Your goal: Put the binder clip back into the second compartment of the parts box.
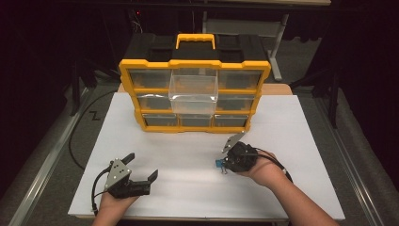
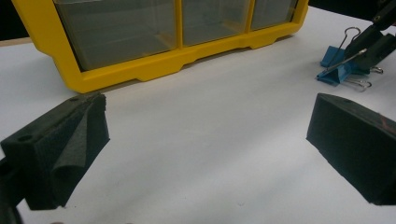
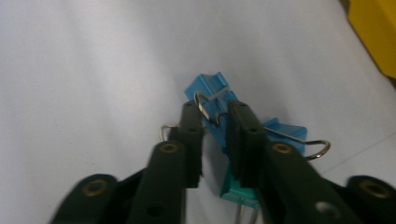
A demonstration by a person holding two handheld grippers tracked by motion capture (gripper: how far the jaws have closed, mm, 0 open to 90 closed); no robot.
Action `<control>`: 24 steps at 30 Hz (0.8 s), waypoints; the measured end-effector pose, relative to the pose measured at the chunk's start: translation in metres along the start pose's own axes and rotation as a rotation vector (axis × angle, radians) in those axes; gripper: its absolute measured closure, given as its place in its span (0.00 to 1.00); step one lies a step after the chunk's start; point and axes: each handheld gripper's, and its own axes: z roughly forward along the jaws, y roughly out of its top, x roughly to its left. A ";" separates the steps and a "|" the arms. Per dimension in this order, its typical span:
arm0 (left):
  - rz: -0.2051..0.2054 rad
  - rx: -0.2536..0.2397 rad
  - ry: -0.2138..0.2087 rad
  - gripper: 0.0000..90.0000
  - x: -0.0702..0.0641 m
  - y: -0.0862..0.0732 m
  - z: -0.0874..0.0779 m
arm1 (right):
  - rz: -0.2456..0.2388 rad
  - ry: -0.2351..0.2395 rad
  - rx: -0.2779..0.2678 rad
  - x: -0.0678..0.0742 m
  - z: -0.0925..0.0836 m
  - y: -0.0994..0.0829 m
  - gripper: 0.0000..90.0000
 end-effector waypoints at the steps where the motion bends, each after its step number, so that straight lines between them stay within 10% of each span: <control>1: 0.000 0.000 0.000 0.00 0.000 0.000 0.000 | 0.008 0.012 -0.002 -0.002 -0.001 0.000 0.99; 8: 0.001 -0.001 -0.001 0.00 0.000 0.000 0.000 | -0.004 0.033 -0.026 -0.002 -0.005 0.000 1.00; 15: 0.003 0.003 0.001 0.00 0.000 0.000 0.000 | 0.016 0.090 -0.039 0.001 -0.012 0.003 0.68; 24: 0.004 0.002 0.000 0.00 0.000 0.000 0.000 | -0.039 0.063 0.032 0.010 0.006 0.015 0.80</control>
